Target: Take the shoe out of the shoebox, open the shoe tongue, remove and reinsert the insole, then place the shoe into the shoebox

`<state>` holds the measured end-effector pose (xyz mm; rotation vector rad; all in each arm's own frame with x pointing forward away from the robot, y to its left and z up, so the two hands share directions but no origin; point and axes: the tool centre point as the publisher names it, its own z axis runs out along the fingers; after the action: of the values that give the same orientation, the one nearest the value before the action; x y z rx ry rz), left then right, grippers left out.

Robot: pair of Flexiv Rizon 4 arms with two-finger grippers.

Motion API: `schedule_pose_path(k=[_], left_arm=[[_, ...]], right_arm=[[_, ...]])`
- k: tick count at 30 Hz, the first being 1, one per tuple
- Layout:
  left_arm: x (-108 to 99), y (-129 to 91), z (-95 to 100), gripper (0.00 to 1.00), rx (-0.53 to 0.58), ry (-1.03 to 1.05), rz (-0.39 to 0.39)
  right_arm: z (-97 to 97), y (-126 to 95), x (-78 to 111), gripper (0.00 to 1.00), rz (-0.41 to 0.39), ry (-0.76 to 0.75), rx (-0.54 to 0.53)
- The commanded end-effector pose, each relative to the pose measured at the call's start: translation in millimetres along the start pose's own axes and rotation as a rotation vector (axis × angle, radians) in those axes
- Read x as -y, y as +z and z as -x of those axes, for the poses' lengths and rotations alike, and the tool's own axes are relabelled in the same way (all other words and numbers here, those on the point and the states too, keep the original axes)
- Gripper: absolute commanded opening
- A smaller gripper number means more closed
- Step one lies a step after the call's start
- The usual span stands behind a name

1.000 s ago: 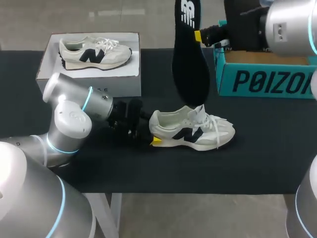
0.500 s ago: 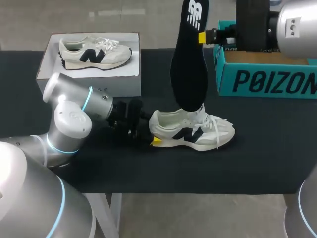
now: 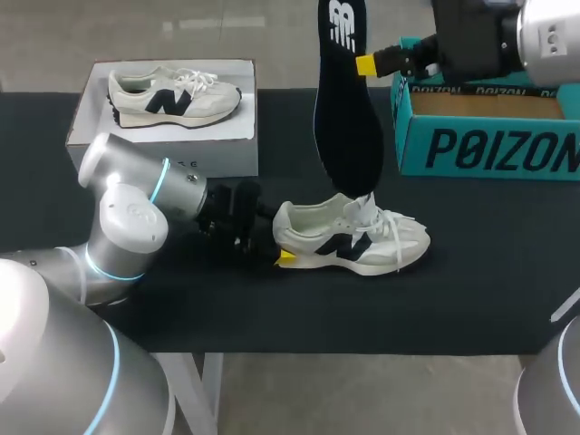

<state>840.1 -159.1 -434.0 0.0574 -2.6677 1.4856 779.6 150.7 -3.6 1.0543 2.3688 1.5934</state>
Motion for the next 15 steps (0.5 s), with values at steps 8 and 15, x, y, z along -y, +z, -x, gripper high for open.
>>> schedule_pose_path(k=[8,15], left_arm=[[-1,1,0.1,0.00,-0.001,0.000,0.000],[-1,1,0.1,0.00,-0.001,0.000,0.000]], right_arm=[[10.3,10,-1.2,0.00,0.119,0.059,-0.089],[-23.8,-11,-6.7,0.00,0.137,0.006,-0.281]])
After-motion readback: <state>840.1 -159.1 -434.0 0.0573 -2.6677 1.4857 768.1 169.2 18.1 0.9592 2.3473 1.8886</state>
